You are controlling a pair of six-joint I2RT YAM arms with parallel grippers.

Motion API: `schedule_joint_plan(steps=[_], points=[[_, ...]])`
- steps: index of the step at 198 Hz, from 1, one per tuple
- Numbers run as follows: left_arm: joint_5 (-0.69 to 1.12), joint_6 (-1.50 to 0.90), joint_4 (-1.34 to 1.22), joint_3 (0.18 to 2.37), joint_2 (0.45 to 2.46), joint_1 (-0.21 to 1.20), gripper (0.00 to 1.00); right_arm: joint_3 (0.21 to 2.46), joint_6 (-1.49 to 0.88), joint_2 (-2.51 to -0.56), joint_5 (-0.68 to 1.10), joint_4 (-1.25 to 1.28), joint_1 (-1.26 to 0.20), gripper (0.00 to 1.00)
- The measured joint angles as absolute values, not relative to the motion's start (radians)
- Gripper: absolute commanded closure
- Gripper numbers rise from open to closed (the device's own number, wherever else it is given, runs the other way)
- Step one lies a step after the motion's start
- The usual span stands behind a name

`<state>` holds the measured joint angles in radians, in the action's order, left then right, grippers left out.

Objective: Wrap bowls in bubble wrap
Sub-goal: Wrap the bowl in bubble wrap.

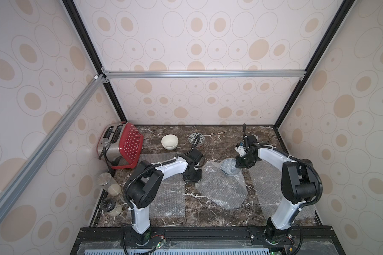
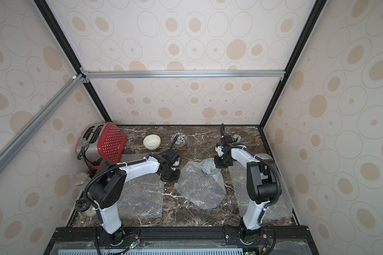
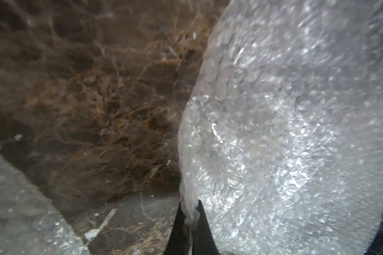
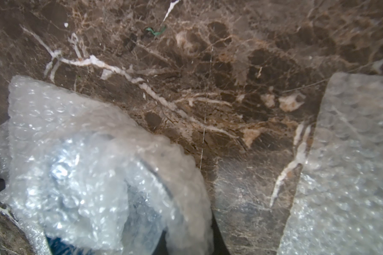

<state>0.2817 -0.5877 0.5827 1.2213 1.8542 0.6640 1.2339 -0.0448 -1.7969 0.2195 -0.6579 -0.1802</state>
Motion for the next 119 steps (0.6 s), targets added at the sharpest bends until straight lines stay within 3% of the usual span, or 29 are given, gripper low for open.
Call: schedule_joint_plan(steps=[72, 119], points=[[0.402, -0.633, 0.514, 1.332, 1.682, 0.671, 1.0, 1.219, -0.06, -1.797, 0.206, -0.642, -0.18, 0.92], [0.498, -0.699, 0.425, 1.407, 1.694, 0.712, 1.0, 1.211, -0.075, -1.797, 0.222, -0.623, -0.186, 0.92]])
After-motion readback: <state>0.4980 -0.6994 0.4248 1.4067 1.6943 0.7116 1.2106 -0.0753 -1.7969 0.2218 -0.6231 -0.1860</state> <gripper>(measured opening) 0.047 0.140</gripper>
